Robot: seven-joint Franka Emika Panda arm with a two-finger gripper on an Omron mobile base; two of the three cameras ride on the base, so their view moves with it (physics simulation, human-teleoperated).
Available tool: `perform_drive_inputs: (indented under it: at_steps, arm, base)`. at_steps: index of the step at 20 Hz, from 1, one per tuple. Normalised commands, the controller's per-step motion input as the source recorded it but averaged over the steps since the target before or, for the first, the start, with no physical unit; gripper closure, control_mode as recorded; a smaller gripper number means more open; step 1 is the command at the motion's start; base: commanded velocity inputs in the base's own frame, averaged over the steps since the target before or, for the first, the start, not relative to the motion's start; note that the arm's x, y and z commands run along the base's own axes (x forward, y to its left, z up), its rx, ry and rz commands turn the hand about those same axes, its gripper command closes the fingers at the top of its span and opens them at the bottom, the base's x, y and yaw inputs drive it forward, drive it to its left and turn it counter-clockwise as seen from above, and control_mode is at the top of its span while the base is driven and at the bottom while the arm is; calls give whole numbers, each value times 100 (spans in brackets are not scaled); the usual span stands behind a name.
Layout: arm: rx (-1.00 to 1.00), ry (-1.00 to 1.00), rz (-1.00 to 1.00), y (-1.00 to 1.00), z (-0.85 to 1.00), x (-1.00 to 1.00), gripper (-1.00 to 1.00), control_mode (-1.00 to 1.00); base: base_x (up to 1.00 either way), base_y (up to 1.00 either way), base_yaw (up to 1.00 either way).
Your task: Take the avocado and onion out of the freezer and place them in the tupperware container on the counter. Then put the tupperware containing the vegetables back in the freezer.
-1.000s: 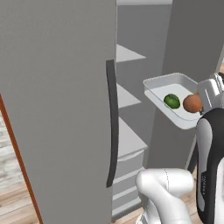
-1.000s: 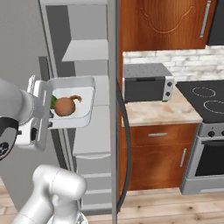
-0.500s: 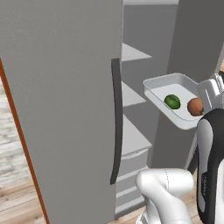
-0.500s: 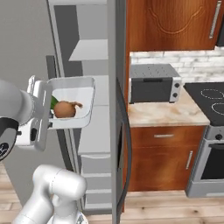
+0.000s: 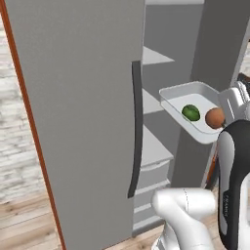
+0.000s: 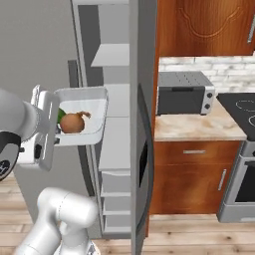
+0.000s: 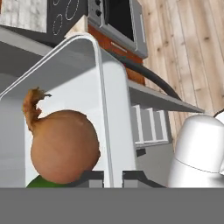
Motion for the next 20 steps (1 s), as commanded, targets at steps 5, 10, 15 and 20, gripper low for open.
perform_drive_inputs:
  at_steps: [5,10,15,20]
  arm:
    - [0,0,0,0,0,0,100,100]
    - [0,0,0,0,0,0,100,100]
    - [0,0,0,0,0,0,100,100]
    - [0,0,0,0,0,0,100,100]
  base:
    - [-48,7,0]
    - [0,53,0]
    - [30,62,0]
    - [76,-13,-4]
